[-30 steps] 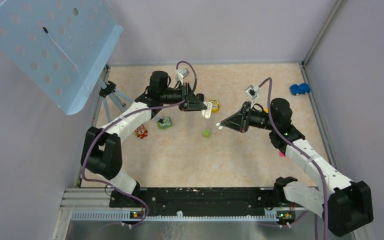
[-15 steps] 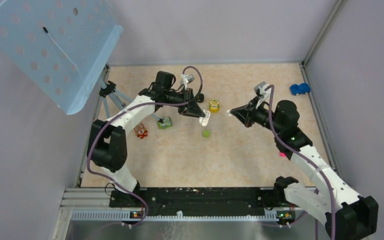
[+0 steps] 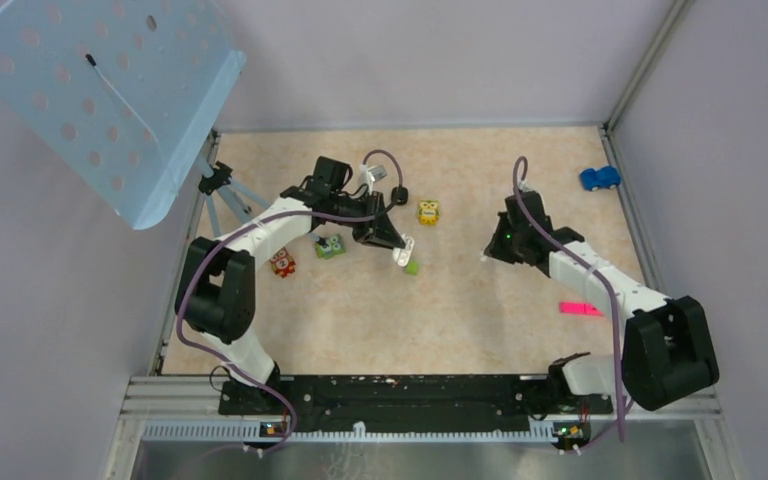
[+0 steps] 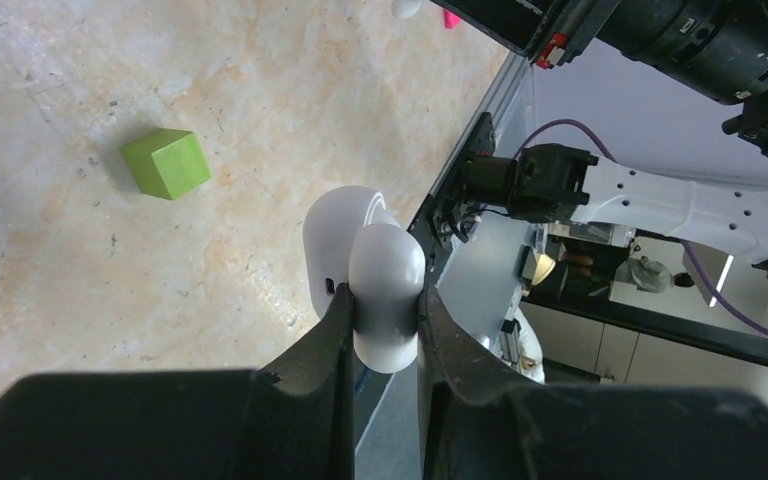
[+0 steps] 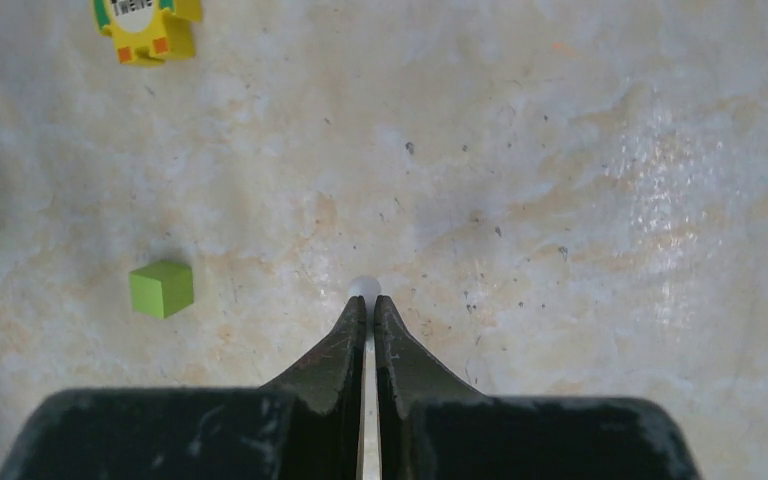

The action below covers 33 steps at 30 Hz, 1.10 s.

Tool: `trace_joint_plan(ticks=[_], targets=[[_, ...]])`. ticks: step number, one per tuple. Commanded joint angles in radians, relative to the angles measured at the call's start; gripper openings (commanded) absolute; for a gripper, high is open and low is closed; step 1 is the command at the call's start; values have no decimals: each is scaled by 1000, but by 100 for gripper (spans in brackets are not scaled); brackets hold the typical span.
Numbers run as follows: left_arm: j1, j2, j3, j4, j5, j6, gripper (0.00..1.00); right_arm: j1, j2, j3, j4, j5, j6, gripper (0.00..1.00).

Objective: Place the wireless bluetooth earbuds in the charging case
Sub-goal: Place the left earbud at the center of the board.

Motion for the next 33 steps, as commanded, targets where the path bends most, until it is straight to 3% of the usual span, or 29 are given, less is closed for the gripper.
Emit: trace_joint_plan(ticks=[1,10,13,15,25,31,33], targets=[[0,-52,-29,71,-21,29,0,-19,7,-22,-32,40,209,0],[0,-80,-44,101,-78,17,0,-23,4,-191,92,-3,424,3],[-1,-78,-49,101,-100,22,0,-23,-1,-220,156,-64,446,32],[-1,-78,-52,103,-104,19,0,-21,0,-214,166,-104,424,43],[-3,-95,-68,115,-109,11,0,-22,-47,-247,214,-238,302,48],[-3,-83,-74,105,-118,15,0,-23,13,-291,500,-469,327,48],[-3,-72,-68,75,-132,27,0,-23,38,-267,522,-518,312,48]])
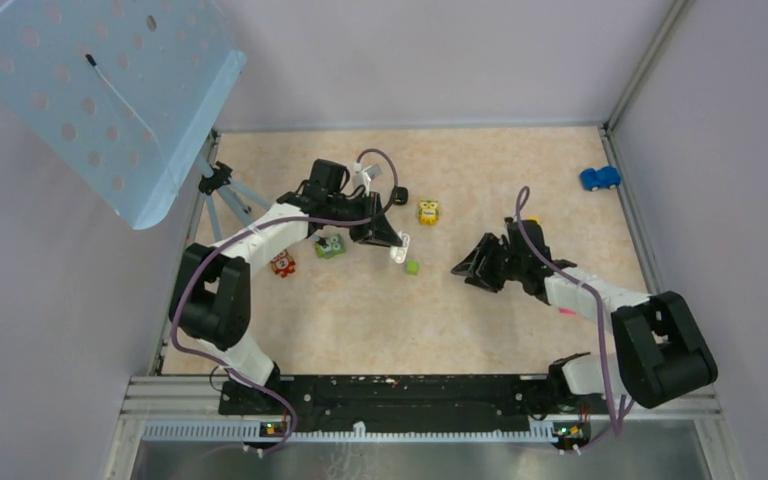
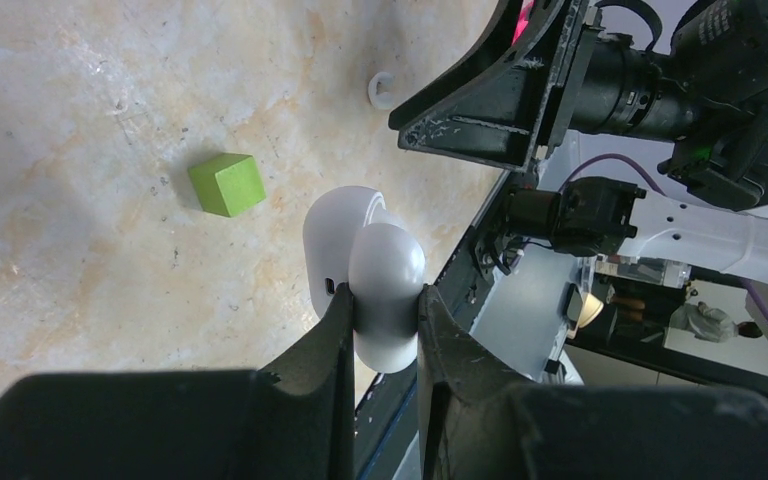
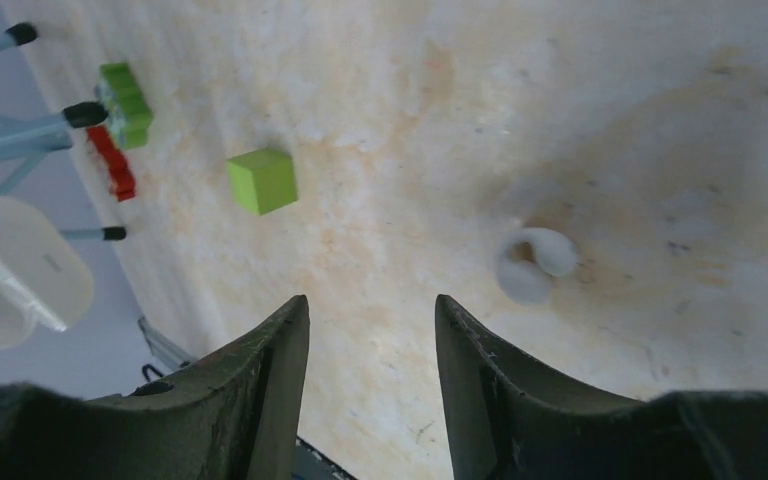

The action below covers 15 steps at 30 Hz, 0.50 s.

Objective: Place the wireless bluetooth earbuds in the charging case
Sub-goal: Place the left earbud at the center of the board, then move the left earbud to the center of the board.

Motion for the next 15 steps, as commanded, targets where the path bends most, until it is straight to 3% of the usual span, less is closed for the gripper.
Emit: trace_joint_plan(ticks=[1,4,8,11,15], targets=[[-2,-24,3,-11,-18,26,0,-6,47,49,171,-176,-40,48],[-2,-38,1,-16,-27,41,0,-7,40,160,-24,-121,-197,48],[-2,-54,3,-23,-51,51,0,-6,34,298,-280,141,-429,51],[-2,-45,2,-12,-55,46,0,-7,82,331,-291,247,-521,53],[-2,-9,29,-10,-13,28,0,-8,167,368,-273,225,-561,57]])
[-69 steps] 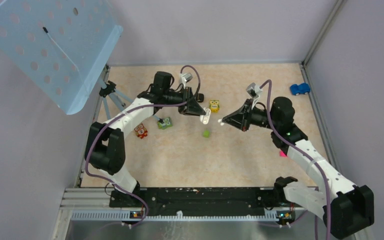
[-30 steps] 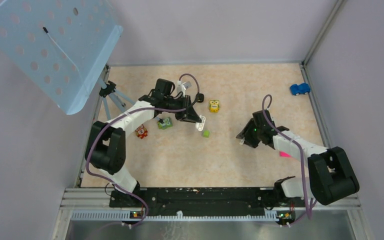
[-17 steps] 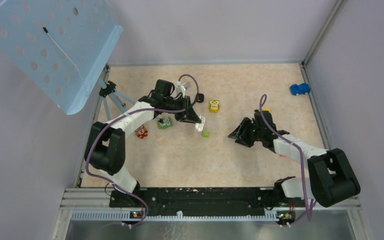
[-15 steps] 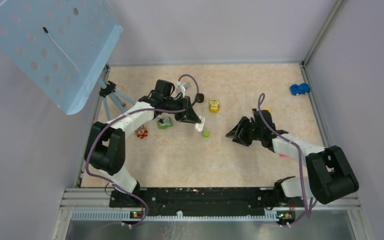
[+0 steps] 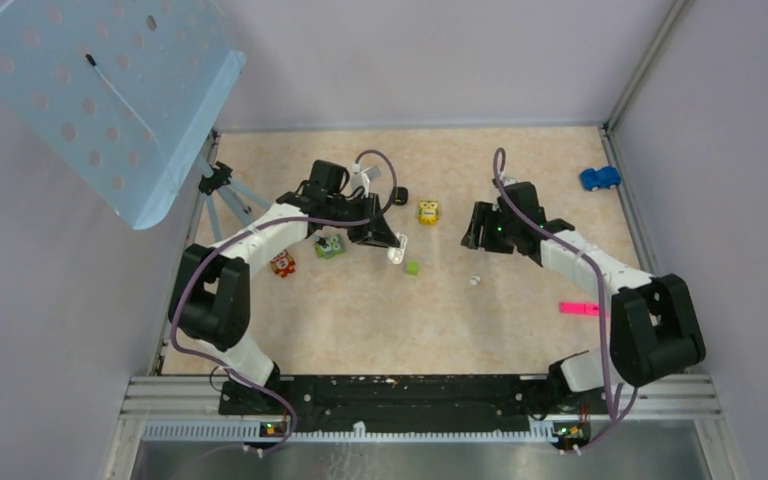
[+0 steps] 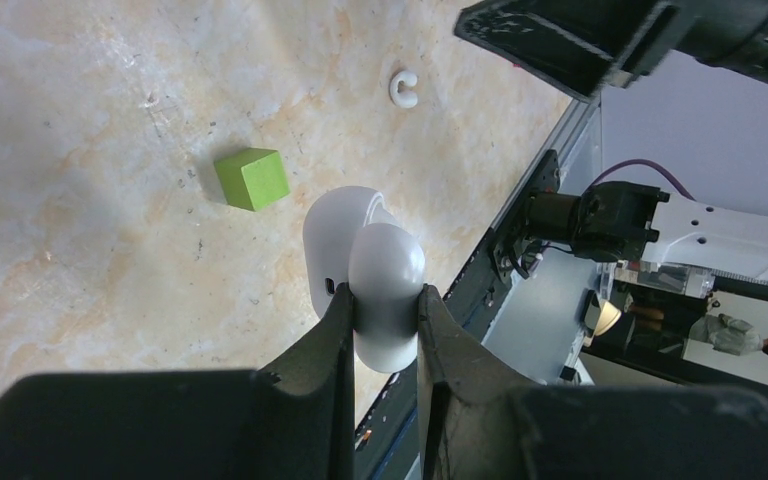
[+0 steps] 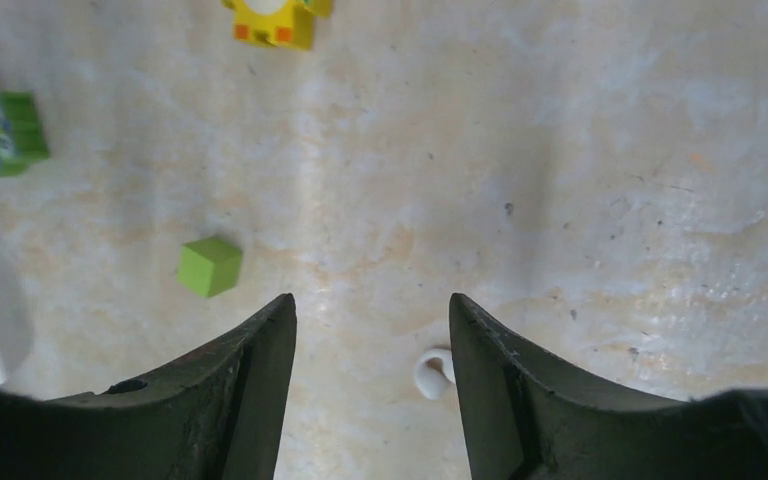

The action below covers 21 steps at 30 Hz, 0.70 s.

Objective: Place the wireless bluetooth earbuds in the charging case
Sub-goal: Move the left earbud to the center of the board.

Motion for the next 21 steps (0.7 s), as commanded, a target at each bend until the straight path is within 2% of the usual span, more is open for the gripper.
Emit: trace_joint_plan(ticks=[1,6,21], targets=[[-3,-5,34,21,35,-2,0,-8,97,44,-60,67,-128,57],[-4,-4,35,36,35,-5,0,-8,132,22,-36,52,-114,57],[-13,-13,29,33,30,-10,0,12,67,-180,70,-107,1,51]])
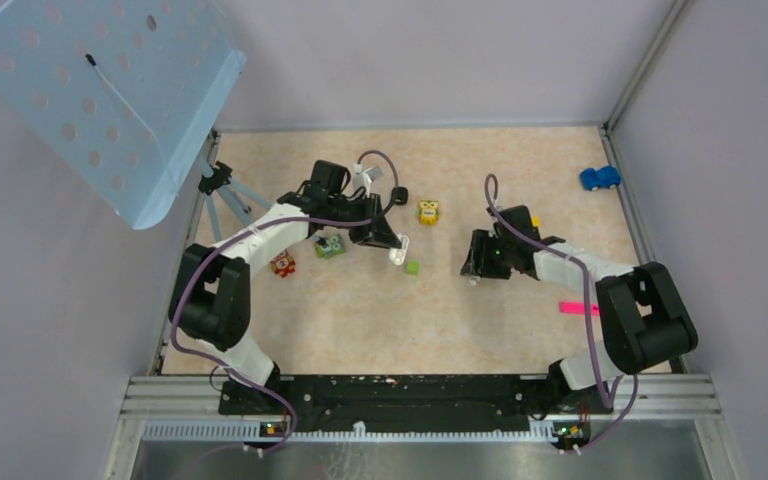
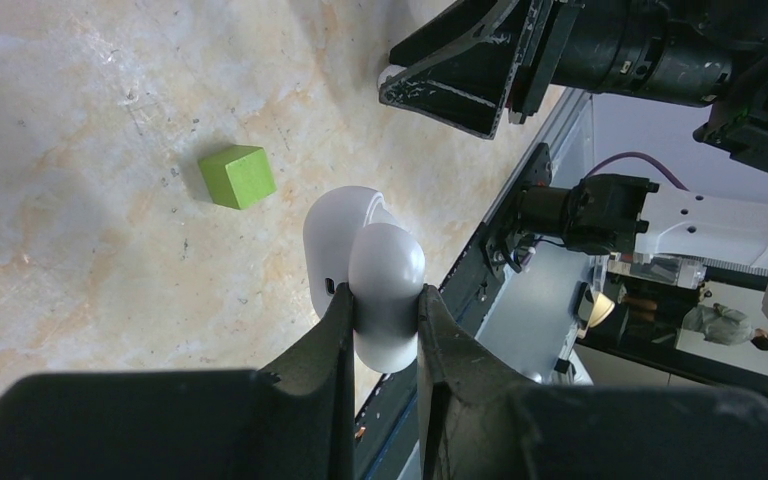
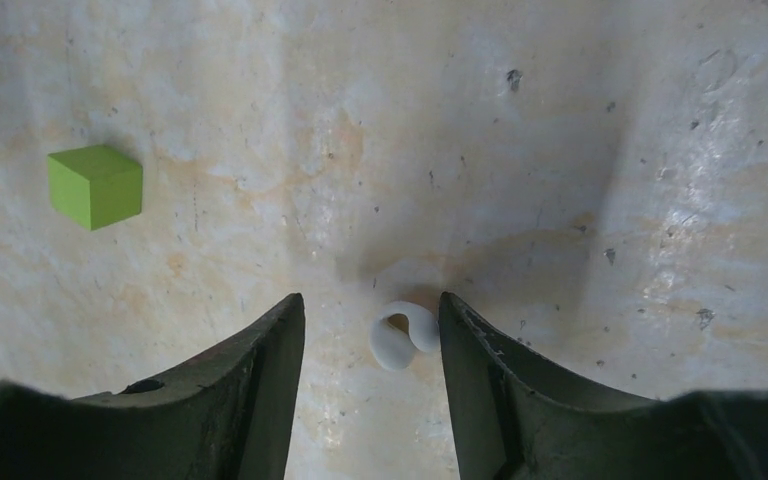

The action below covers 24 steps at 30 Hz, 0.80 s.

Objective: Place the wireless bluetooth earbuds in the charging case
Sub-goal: Move the left earbud to the center of the board.

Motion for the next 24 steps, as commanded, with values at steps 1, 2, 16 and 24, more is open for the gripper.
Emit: trace_joint_plan(ticks=[1,2,16,24], targets=[[-5,-15,28,31,8,-5,0,15,-58,-64,28,-57,45,50],[-5,-15,28,31,8,-5,0,17,-64,-70,25,-78,48,50],[-15,-18,30,37,5,-16,0,95,-169,-27,-123,-1,23,40],[-25,-29,12,64,5,-44,0,95,-139,48,-186,33,-88,39]])
